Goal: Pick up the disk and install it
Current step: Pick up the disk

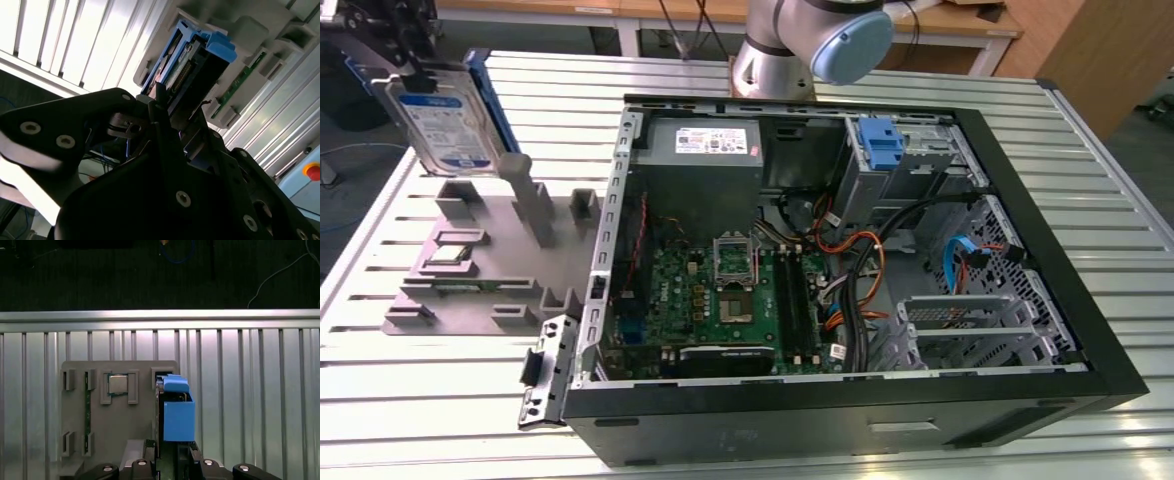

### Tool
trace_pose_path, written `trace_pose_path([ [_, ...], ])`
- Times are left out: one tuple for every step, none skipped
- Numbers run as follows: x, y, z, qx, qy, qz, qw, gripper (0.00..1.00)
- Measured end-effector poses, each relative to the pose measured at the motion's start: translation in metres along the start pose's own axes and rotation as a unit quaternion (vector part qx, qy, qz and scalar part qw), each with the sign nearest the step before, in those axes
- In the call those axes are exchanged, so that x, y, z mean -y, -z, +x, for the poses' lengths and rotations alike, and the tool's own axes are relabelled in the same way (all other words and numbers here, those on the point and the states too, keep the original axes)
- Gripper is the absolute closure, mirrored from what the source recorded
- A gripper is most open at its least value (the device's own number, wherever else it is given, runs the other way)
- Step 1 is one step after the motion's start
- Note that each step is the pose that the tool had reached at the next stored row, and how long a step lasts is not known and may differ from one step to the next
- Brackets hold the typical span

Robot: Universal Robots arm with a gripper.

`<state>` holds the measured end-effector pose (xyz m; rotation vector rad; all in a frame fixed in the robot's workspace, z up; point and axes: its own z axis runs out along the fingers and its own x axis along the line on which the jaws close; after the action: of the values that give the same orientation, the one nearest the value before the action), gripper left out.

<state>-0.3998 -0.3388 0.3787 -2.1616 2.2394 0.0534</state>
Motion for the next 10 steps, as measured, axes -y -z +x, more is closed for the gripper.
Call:
trace_pose_path([
  [0.0000,0.0044,-0.0002,0.0000,0.000,0.0001,1.0000,0.65],
  [0.0000,0.0089,-0.0004,0.0000,0.000,0.0000,1.0000,0.65],
  [-0.0001,0.0134,-0.0006,0.0000,0.000,0.0000,1.0000,0.65],
  [-0.0001,0.0183,-0.0008,0.0000,0.000,0.0000,1.0000,0.65],
  [-0.0001,0.0227,-0.0010,0.0000,0.000,0.0001,1.0000,0.65],
  [-0.0002,0.0272,-0.0012,0.0000,0.000,0.0000,1.0000,0.65],
  [-0.0001,0.0317,-0.0014,0.0000,0.000,0.0001,1.0000,0.65],
  [-0.0002,0.0362,-0.0016,0.0000,0.000,0.0000,1.0000,0.65],
  [-0.0002,0.0406,-0.0018,0.0000,0.000,0.0000,1.0000,0.65],
  [-0.0002,0.0448,-0.0020,0.0000,0.000,0.0001,1.0000,0.65],
])
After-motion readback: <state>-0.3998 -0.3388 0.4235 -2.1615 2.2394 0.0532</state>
